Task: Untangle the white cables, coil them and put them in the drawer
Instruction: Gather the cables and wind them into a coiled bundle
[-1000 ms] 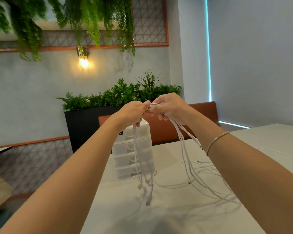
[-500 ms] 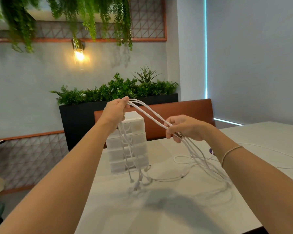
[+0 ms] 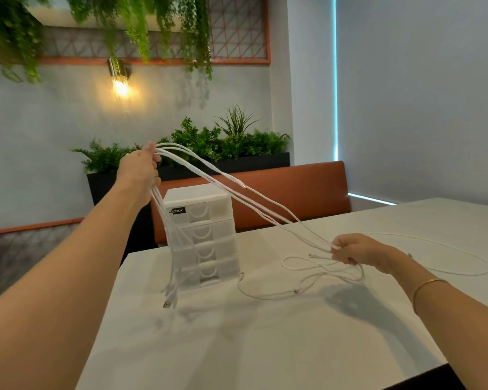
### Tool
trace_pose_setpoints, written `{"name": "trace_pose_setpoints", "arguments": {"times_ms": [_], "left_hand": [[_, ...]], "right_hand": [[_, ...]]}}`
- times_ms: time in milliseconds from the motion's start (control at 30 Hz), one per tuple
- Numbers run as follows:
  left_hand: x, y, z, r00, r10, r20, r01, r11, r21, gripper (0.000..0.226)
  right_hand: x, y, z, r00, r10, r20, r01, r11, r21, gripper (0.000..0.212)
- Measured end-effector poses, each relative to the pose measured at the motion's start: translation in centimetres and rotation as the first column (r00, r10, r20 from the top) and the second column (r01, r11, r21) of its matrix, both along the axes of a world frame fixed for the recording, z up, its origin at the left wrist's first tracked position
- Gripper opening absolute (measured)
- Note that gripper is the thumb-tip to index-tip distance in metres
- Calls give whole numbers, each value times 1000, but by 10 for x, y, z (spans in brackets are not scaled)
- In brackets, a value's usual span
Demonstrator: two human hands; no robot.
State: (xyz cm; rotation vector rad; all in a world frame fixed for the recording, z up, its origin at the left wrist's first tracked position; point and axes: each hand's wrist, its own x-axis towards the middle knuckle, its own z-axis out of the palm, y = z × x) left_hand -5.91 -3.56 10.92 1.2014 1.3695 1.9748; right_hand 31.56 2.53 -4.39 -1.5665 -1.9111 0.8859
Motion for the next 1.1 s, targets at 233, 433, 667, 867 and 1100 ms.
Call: {"name": "trace_pose_setpoints", "arguments": {"times_ms": [233, 433, 667, 867, 1100], "left_hand": [[2, 2, -4, 996, 16, 92, -17, 1000, 14, 34], [6, 1, 0, 996, -10, 84, 5, 998, 58, 34], [12, 5, -5, 996, -12, -89, 10, 1000, -23, 34], [34, 4, 0, 971, -90, -220, 88, 996, -20, 34], [50, -6, 5, 945, -123, -303, 129, 992, -2, 34]], "right_hand": [[36, 23, 12, 771, -310, 556, 184, 945, 272, 18], [53, 20, 13, 397, -353, 848, 308, 921, 239, 32], [7, 22, 45, 433, 18, 901, 32, 999, -36, 39], [-101, -40, 128, 935, 173, 309, -284, 888, 363, 61], [-171, -53, 139, 888, 324, -327, -195, 908, 371, 19]]}}
